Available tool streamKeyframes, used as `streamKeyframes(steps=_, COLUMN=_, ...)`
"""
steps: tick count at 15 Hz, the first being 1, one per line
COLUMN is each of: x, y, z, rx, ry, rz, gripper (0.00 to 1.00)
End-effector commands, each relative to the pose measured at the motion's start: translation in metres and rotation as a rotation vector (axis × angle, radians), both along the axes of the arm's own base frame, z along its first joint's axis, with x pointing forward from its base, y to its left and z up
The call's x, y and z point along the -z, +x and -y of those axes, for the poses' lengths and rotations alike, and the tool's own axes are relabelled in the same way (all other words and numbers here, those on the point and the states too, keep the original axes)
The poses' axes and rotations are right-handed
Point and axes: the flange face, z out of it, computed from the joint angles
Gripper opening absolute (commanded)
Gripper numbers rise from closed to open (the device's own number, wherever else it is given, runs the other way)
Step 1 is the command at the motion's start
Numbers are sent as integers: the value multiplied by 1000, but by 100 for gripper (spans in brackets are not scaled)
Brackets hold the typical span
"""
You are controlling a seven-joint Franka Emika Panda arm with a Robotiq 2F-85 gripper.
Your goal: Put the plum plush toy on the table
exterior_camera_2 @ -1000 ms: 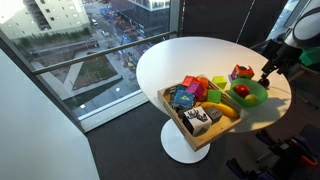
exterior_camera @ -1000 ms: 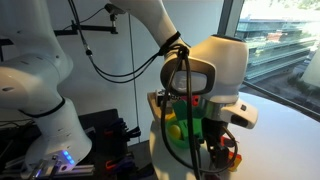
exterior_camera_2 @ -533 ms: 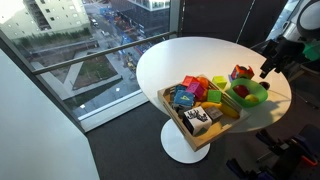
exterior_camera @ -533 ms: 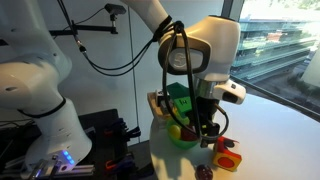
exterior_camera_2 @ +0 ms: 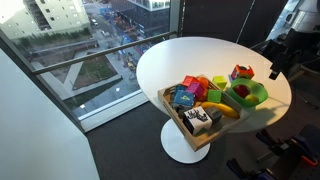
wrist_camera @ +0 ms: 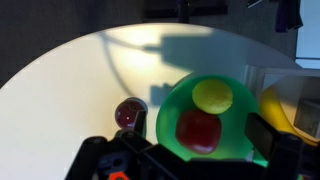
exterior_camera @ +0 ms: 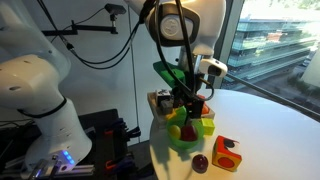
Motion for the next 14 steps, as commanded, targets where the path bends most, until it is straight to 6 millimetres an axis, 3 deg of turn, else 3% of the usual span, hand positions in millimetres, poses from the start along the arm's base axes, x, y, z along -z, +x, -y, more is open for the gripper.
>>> streamKeyframes(steps=1, x=-37, y=-25, z=-14, rx=-52, ry=-6, rz=-31, gripper=100)
streamKeyframes(steps=7, x=-82, y=-53, z=-31, rx=-79, ry=-2, rz=-11, gripper=100)
streamKeyframes(steps=10, x=-89, y=-57, z=-38, rx=-84, ry=-1, rz=1, gripper=100)
streamKeyframes(steps=14, x=-83, y=-52, z=-34, rx=-69, ry=14, rz=0, gripper=100)
